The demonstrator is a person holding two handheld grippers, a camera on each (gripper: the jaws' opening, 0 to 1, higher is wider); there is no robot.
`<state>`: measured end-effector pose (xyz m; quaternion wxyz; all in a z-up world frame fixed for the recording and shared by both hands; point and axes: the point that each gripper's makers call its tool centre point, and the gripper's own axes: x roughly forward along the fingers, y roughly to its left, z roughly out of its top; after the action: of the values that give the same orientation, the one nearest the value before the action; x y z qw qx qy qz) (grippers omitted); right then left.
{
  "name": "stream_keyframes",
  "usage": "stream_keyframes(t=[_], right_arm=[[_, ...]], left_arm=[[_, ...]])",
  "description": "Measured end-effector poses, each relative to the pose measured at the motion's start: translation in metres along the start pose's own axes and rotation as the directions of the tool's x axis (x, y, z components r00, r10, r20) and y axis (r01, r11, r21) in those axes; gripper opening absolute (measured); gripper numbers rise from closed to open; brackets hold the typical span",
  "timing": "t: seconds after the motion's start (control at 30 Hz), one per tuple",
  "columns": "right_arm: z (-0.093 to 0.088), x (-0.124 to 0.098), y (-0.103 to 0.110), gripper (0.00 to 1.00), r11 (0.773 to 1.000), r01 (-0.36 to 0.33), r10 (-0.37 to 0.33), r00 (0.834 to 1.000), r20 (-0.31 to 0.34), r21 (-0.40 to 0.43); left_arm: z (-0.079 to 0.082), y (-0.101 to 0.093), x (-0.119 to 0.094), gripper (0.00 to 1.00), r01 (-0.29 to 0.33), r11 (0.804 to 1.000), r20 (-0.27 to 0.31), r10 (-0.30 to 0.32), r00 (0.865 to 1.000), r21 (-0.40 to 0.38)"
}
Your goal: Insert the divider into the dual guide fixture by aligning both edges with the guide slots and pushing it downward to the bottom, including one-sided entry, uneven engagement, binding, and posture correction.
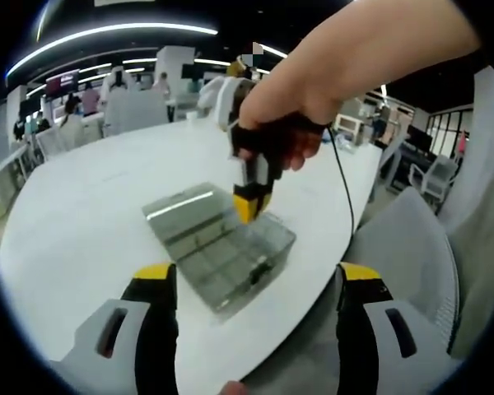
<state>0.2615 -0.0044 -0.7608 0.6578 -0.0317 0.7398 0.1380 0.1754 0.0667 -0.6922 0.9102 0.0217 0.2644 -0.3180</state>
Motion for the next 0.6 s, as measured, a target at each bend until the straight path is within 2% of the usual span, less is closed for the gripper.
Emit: stream_keyframes(t=[0.6], right_arm=[[0.0064, 0.0044, -0.0005, 0.00, 1.000, 0.009, -0.009, 1.000, -0.001, -0.027]], left_arm=[[0.0003, 0.0008, -0.0003, 0.76, -0.002, 1.000, 0.001, 0.002, 1.000, 0.000]])
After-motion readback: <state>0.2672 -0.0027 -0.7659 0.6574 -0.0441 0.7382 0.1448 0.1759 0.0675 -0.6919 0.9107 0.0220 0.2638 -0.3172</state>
